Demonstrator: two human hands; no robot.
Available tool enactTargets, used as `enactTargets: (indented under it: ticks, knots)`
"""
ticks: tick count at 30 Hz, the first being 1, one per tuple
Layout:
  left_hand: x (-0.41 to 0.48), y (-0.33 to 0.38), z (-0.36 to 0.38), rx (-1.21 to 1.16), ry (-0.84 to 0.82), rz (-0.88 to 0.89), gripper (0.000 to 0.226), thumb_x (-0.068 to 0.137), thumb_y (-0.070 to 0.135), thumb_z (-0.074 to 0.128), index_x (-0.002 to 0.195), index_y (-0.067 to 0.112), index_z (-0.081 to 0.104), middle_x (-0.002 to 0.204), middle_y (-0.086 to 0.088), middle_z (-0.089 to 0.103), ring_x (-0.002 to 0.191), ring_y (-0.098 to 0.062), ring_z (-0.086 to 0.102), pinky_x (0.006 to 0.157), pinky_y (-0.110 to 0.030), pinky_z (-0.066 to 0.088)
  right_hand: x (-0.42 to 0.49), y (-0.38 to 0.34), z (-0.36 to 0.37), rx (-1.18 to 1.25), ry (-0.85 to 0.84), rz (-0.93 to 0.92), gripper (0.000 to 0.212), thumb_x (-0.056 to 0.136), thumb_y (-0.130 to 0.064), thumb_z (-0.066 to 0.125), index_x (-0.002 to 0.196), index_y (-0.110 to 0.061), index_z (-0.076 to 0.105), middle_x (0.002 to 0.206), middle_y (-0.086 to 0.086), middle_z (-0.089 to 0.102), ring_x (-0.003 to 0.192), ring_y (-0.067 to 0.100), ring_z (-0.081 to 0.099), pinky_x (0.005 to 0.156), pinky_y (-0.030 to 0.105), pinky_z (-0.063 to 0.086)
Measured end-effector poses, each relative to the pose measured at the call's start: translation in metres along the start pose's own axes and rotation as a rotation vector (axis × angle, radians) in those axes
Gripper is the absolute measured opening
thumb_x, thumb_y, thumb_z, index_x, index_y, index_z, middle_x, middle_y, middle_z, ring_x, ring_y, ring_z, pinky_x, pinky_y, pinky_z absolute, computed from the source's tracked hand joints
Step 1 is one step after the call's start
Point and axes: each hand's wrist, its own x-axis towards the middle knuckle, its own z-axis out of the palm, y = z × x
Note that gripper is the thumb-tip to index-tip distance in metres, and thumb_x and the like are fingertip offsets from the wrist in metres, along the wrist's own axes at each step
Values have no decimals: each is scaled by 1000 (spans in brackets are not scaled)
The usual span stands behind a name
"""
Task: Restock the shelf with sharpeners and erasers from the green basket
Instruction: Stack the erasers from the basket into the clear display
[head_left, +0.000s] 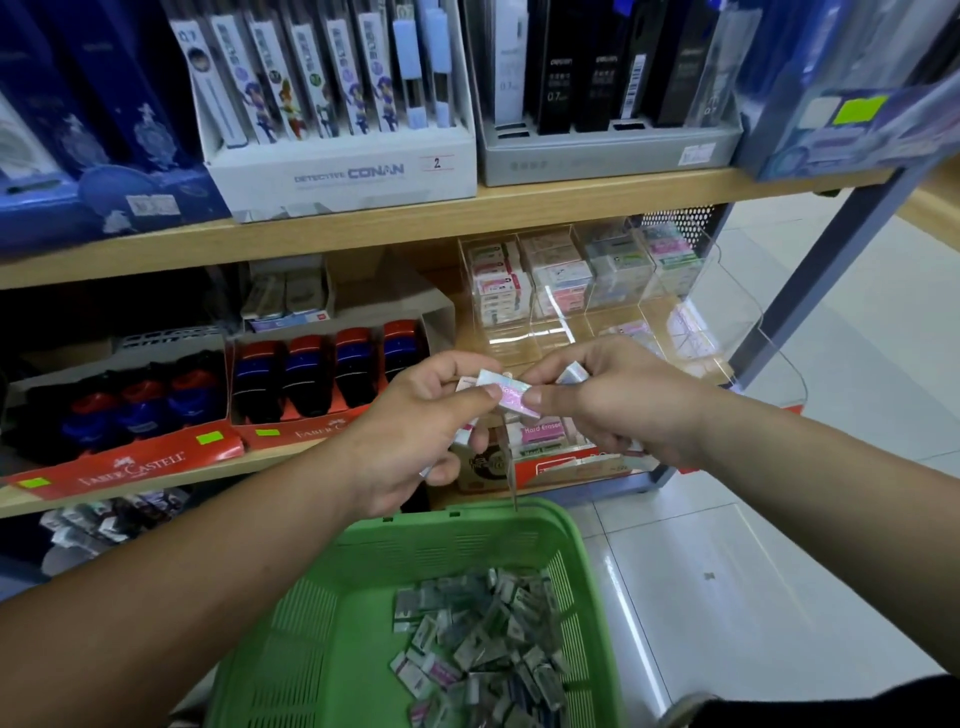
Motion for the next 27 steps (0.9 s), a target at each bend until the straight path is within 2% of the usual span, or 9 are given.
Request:
enactTargets:
  ticks: [4,6,8,10,14,18,21,24,27]
  knots:
    - [4,-2,-1,123,116,8,15,104,18,57,116,22,66,94,-5,68,59,-13,53,39,-24,26,4,3,-10,-188,102,-69,10,92,-16,79,102,-13,76,50,-8,59,37,9,42,37,19,32]
    - [6,-3,-2,115,161,-18,20,105,15,48,120,19,61,93,-11,71,58,-15,54,39,-23,27,9,5,-16,-448,132,-165,7,91,-21,81,97,-19,78,82,-6,72,66,11,65,56,18,49]
    - [6,-2,-3,67,158,-43,22,104,10,44,121,12,56,91,-16,75,57,-17,58,38,-22,26,16,7,-17,-660,119,-196,6,91,-24,79,97,-27,78,104,-9,69,98,16,67,82,28,56]
    - [5,0,-3,48,118,-68,18,104,8,48,120,6,56,94,-16,77,65,-20,67,37,-22,27,20,9,-15,-781,71,-184,7,92,-27,76,94,-33,74,111,-11,66,106,19,65,91,38,57]
    - [-2,3,-9,-102,58,-109,21,106,13,52,126,7,56,109,-11,78,98,-26,77,35,-18,25,24,10,-5,-1007,7,-210,6,97,-41,68,100,-37,72,121,-8,61,111,19,60,93,41,54]
    - [-3,4,-20,-146,34,-124,21,102,17,60,121,12,65,116,-12,76,97,-25,75,35,-18,27,29,15,3,-1201,-25,-228,16,101,-41,63,110,-35,74,127,-9,53,107,19,60,81,35,52]
    - [-2,3,-21,-122,51,-119,18,93,19,71,110,18,78,104,-10,73,68,-14,60,35,-18,29,31,15,3,-1180,-11,-244,9,98,-42,67,100,-37,74,121,-12,57,108,18,61,80,33,50]
    - [-2,3,-18,-10,74,-78,13,90,21,75,102,23,81,100,-8,75,64,-12,54,38,-20,29,33,14,-1,-1083,38,-242,7,91,-41,77,96,-36,76,110,-16,65,105,15,63,87,35,54]
    - [-2,4,-11,70,77,-11,12,89,27,78,101,25,80,107,-9,77,59,-13,48,40,-24,28,27,7,-13,-582,123,-244,8,86,-33,85,89,-27,80,89,-16,72,88,8,68,87,34,56]
